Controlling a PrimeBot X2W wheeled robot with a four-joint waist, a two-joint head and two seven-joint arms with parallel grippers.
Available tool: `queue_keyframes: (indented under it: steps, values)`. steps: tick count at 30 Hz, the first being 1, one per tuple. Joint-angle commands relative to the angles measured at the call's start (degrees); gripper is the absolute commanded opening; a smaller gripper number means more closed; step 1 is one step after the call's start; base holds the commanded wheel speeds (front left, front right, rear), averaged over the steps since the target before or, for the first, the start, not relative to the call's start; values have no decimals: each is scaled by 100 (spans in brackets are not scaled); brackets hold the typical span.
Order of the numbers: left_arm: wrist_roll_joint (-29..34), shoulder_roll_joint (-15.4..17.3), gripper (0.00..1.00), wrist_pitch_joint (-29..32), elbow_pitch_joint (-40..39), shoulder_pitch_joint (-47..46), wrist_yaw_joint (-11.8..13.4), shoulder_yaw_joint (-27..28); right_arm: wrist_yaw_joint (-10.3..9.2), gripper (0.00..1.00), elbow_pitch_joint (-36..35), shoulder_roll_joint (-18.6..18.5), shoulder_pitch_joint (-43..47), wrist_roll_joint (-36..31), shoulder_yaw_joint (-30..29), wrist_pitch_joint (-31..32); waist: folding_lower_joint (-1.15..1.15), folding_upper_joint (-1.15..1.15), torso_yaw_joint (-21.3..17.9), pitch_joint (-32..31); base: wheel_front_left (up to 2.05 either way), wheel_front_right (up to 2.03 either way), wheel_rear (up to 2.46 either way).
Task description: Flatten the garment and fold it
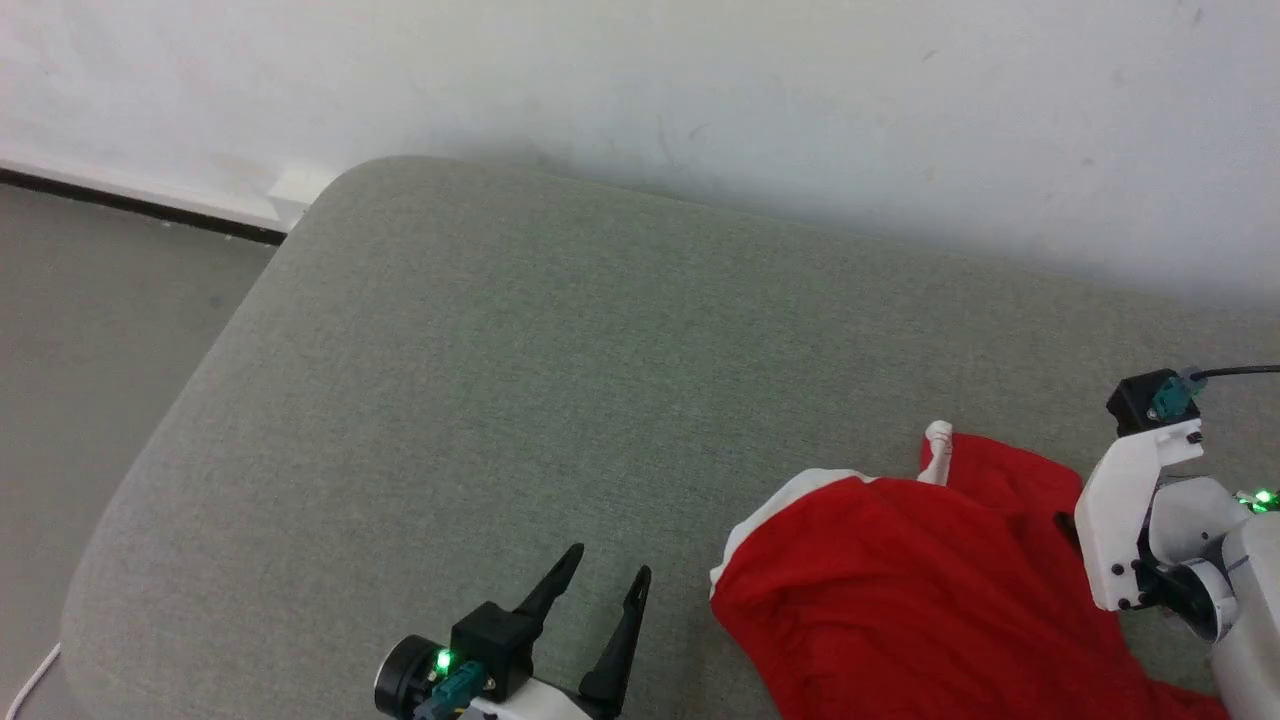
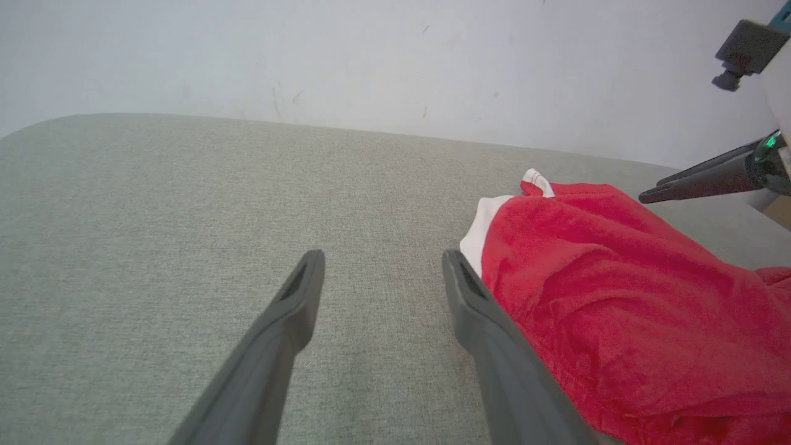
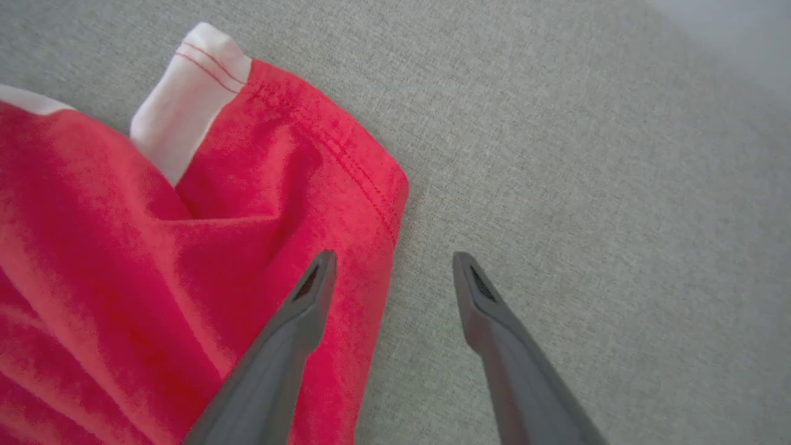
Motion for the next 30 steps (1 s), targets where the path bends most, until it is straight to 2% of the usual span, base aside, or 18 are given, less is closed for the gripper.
queue_keyframes:
  steps: [1, 8, 9, 10, 15, 21, 24, 29, 30]
  values:
    - [44, -11, 100, -28, -10, -67, -17, 2, -5, 100, 197, 46, -150, -51, 51, -38, -1, 0, 238, 147, 0, 0, 0]
    - [73, -51, 100, -28, -34, -96, -20, 9, -5, 100, 1107, 97, -485, 25, 269, -369, -1, 0, 345, 280, 0, 0, 0]
    - [76, -60, 100, -28, -30, -95, -18, 8, -5, 36, 1212, 92, -502, 44, 290, -400, -1, 0, 334, 288, 0, 0, 0]
    - [76, -69, 100, -28, -24, -98, -17, 8, -5, 0, 1296, 83, -516, 62, 316, -437, -1, 0, 313, 293, 0, 0, 0]
    - [82, -90, 100, -28, -11, -99, -15, 28, -5, 0, 1492, -2, -541, 139, 206, -796, -1, 0, 94, 238, 0, 0, 0]
    - [73, -72, 100, -28, 25, -45, -21, 75, -5, 0, 1273, -76, -204, 343, -366, -1162, -1, 0, -312, 58, 0, 0, 0]
    - [42, -66, 100, -28, 26, -6, -12, 124, -5, 0, 978, -73, 158, 382, -652, -1102, -1, 0, -556, -14, 0, 0, 0]
    - [0, -61, 100, -28, 102, -7, -42, 122, -5, 0, 452, 38, 905, 340, -933, -650, -1, 0, -878, -27, 0, 0, 0]
    - [-23, -68, 100, -27, 121, -21, -47, 125, -5, 19, 348, 65, 1035, 312, -964, -553, -1, 0, -924, -17, 0, 0, 0]
